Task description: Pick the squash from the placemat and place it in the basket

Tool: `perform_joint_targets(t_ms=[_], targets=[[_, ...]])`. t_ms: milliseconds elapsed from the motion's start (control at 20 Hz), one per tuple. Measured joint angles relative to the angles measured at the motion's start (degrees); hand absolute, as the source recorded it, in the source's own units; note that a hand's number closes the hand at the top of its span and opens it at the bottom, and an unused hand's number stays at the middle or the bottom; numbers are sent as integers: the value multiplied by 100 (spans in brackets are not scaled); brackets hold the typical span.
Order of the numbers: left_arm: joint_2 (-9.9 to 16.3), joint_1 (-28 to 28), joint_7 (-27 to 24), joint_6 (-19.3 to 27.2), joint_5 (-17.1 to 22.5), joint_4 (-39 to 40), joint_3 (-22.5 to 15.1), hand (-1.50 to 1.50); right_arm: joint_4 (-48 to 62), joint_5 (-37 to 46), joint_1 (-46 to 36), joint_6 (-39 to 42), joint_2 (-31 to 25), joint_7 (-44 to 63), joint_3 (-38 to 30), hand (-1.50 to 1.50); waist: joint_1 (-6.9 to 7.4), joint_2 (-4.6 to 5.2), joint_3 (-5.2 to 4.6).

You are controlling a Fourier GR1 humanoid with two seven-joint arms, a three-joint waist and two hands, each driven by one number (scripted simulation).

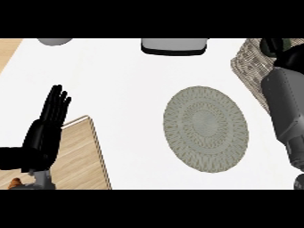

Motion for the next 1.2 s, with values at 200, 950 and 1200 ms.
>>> perform_joint_targets(t_ms=[200,950,1200], targets=[[-86,-33,-15,92,-110,36,-80,0,-39,-106,101,-169,-88,45,-101,-150,23,7,-18],[-144,-70,-28,172,-184,74,-77,0,-480,-535,394,-785,-72,-528,20,-150,14,-19,-38],[-184,-61,-40,227,-255,94,-109,0,-854,-55,664,-961,-136,-302,196,-150,-51,2,14]])
